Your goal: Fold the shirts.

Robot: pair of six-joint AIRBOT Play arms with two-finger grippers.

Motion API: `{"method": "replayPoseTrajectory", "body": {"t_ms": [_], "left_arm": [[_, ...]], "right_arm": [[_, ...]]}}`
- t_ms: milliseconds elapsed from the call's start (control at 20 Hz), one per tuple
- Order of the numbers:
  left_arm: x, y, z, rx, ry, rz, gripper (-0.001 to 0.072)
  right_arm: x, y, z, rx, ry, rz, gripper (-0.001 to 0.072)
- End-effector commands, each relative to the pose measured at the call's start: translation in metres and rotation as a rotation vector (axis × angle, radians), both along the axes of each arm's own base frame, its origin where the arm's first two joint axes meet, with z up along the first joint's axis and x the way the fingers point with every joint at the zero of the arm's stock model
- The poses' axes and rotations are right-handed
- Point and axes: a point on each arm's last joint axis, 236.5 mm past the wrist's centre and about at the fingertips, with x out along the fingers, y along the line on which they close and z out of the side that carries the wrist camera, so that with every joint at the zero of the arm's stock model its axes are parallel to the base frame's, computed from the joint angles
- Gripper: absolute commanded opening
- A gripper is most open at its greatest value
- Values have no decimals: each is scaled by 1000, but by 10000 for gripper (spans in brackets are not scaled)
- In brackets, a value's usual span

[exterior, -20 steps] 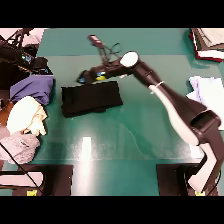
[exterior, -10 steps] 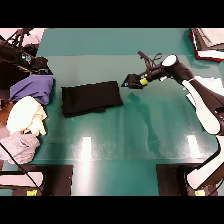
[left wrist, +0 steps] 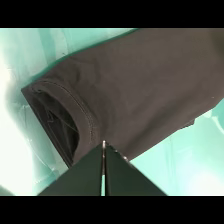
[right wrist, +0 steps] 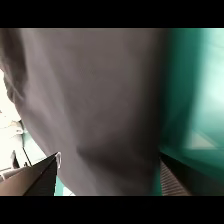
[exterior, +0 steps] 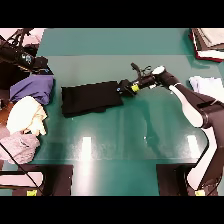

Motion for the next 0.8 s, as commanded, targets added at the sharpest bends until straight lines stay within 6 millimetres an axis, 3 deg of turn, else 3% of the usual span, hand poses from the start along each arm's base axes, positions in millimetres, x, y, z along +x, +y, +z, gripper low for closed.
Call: {"method": "replayPoseTrajectory", "body": {"t_ms": [0, 50, 200, 250, 300, 350, 450, 550, 650, 750], "left_arm": [[0, 0, 0, 0, 1, 0, 21], [-1, 0, -1, 0, 4, -1, 21], [-2, 0, -1, 1, 8, -4, 21], [-2, 0, -1, 1, 8, -4, 21], [-2, 0, -1, 0, 9, -4, 22], [-3, 0, -1, 1, 14, -7, 21], [-7, -1, -2, 3, 25, -20, 21], [-11, -1, -4, 4, 42, -28, 21], [-13, -1, -4, 4, 50, -32, 21], [-13, -2, -4, 3, 49, -31, 21]], "right_arm": [[1, 36, 1, 23, -37, 44, 668], [0, 44, 2, 26, -48, 56, 638], [1, 62, 5, 29, -87, 64, 407], [5, 63, 7, 28, -102, 57, 280], [6, 66, 9, 32, -129, 66, 83], [8, 66, 13, 35, -155, 78, 27], [12, 65, 23, 41, -190, 94, 26], [19, 50, 38, 23, -225, 91, 25], [33, 9, 55, -57, -283, 75, 25], [53, -49, 77, -156, -328, 12, 25]]}}
